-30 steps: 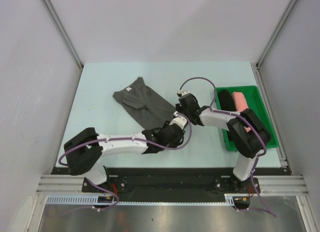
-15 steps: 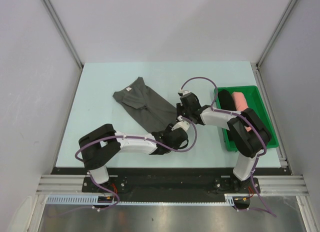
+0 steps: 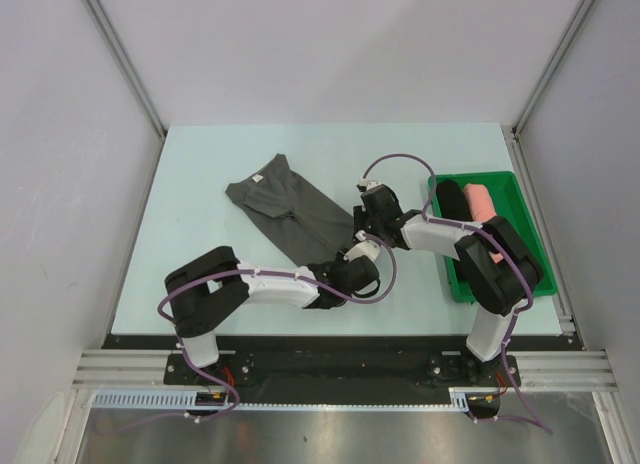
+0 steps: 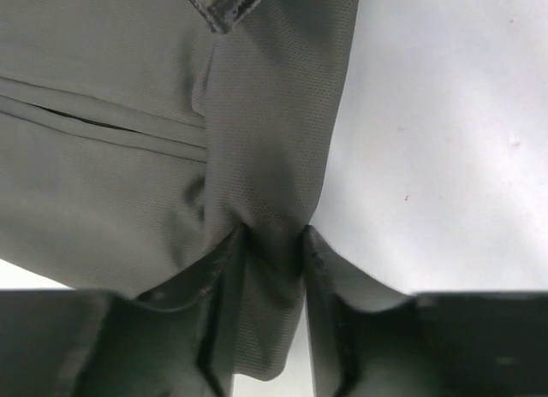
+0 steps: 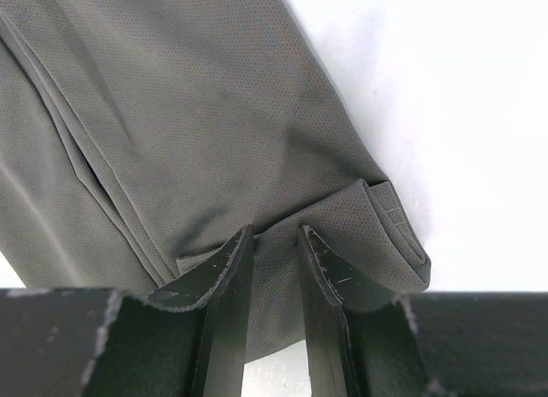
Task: Roll the t-shirts
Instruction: Roll the T-shirt to the center of the board.
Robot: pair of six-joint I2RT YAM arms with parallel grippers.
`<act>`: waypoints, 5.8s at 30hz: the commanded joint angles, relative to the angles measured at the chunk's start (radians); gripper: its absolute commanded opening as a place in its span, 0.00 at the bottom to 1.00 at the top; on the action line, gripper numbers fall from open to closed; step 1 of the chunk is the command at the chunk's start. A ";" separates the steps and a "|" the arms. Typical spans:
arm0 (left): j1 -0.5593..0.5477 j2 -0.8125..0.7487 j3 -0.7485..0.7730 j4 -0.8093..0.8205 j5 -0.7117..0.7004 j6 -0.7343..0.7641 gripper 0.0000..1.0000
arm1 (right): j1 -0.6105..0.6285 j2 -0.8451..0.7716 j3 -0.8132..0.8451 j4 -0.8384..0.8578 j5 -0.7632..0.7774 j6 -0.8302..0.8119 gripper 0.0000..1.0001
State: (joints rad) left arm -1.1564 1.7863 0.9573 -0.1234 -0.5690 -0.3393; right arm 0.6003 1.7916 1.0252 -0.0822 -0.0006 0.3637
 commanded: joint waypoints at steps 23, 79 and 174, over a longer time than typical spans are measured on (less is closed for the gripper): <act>0.188 -0.191 -0.166 0.234 0.523 -0.144 0.04 | -0.209 -0.337 -0.204 0.071 -0.045 0.228 0.63; -0.020 -0.189 -0.048 -0.102 0.103 -0.079 0.64 | -0.157 -0.132 -0.221 0.033 0.080 0.483 0.00; 0.040 -0.200 0.011 0.071 0.417 -0.055 0.69 | -0.106 0.250 0.457 -1.031 0.539 0.854 0.00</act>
State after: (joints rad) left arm -1.0698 1.5066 0.8986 -0.0051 -0.0238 -0.4587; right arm 0.4892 2.0201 1.4532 -1.0801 0.5095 1.1786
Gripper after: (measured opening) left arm 0.683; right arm 0.022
